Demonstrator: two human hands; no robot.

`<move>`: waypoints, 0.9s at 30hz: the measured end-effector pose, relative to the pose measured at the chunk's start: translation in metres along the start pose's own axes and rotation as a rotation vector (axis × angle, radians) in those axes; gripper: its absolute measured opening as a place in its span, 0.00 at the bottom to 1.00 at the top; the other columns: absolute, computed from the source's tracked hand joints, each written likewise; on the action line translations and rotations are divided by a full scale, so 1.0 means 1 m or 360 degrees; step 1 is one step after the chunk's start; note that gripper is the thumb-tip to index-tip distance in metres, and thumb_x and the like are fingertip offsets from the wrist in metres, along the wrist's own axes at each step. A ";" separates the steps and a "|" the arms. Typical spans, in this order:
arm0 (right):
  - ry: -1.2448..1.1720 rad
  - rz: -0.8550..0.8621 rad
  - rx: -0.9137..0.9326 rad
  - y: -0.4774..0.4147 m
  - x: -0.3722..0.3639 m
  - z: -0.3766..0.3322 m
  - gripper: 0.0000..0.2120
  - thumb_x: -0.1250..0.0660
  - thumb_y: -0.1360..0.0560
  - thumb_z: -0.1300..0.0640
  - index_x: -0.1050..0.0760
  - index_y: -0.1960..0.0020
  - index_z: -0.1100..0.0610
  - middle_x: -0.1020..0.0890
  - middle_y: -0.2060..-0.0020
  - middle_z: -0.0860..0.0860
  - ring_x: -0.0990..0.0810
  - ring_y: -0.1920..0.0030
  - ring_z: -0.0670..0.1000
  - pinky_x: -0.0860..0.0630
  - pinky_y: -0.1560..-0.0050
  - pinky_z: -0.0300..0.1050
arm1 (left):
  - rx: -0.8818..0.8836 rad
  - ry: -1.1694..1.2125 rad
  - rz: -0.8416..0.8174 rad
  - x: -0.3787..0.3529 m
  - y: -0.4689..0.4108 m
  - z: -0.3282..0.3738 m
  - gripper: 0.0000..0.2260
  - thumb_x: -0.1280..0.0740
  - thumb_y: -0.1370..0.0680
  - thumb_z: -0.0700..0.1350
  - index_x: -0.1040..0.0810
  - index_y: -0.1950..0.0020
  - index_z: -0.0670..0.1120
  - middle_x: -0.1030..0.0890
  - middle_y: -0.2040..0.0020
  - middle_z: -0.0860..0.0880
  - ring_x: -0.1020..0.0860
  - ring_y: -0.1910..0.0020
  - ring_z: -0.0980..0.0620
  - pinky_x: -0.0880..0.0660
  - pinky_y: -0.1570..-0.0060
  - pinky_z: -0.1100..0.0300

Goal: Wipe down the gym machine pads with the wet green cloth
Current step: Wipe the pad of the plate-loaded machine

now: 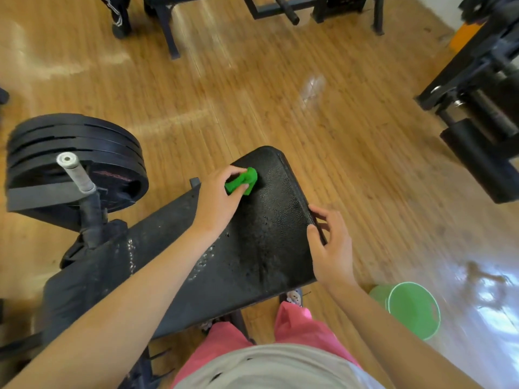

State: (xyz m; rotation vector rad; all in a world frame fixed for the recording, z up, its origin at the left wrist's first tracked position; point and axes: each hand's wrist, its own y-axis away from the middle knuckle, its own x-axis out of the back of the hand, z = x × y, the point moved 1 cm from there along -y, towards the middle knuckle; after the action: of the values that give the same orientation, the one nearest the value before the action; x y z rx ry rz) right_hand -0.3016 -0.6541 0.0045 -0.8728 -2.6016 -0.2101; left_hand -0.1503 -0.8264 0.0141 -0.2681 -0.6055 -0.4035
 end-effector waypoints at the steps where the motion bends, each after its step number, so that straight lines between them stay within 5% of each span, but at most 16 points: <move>1: -0.0002 0.0008 -0.0001 0.000 0.000 0.000 0.15 0.39 0.25 0.56 0.26 0.41 0.44 0.23 0.45 0.41 0.25 0.42 0.41 0.29 0.41 0.38 | -0.0022 -0.0029 0.0005 0.000 0.007 -0.002 0.10 0.29 0.25 0.41 0.21 0.44 0.47 0.20 0.48 0.55 0.24 0.45 0.57 0.30 0.44 0.62; 6: -0.0003 0.0016 0.0018 0.000 0.000 0.001 0.14 0.40 0.25 0.55 0.26 0.41 0.45 0.22 0.45 0.42 0.24 0.42 0.42 0.28 0.41 0.38 | -0.0120 -0.0144 -0.0063 0.003 -0.021 -0.007 0.10 0.30 0.24 0.40 0.21 0.43 0.45 0.20 0.46 0.51 0.25 0.44 0.52 0.30 0.43 0.59; 11: -0.0008 0.0027 0.0024 -0.001 -0.001 0.003 0.15 0.39 0.25 0.55 0.26 0.41 0.44 0.22 0.45 0.42 0.24 0.41 0.43 0.28 0.40 0.40 | -0.0032 -0.0184 -0.0005 0.003 -0.057 -0.008 0.07 0.33 0.23 0.40 0.22 0.45 0.42 0.22 0.50 0.51 0.28 0.51 0.56 0.36 0.54 0.77; 19: -0.0039 0.0010 0.0001 0.000 0.000 0.001 0.14 0.39 0.25 0.55 0.26 0.41 0.45 0.22 0.45 0.41 0.24 0.42 0.42 0.28 0.41 0.38 | 0.0079 -0.0084 0.0146 -0.007 0.003 0.000 0.06 0.30 0.25 0.42 0.22 0.49 0.45 0.20 0.52 0.52 0.24 0.50 0.53 0.29 0.50 0.59; 27: -0.0029 -0.0014 0.0057 -0.002 0.000 0.003 0.14 0.39 0.25 0.56 0.27 0.40 0.46 0.22 0.45 0.45 0.24 0.41 0.43 0.27 0.40 0.42 | -0.0153 -0.0070 -0.0099 -0.026 0.086 0.030 0.13 0.27 0.29 0.35 0.20 0.47 0.43 0.21 0.52 0.49 0.25 0.50 0.52 0.30 0.47 0.63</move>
State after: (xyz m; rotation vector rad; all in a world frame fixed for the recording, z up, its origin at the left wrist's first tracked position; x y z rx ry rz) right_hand -0.3038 -0.6546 0.0023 -0.8548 -2.6184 -0.1582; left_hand -0.1472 -0.7319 0.0114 -0.3514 -0.6398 -0.4882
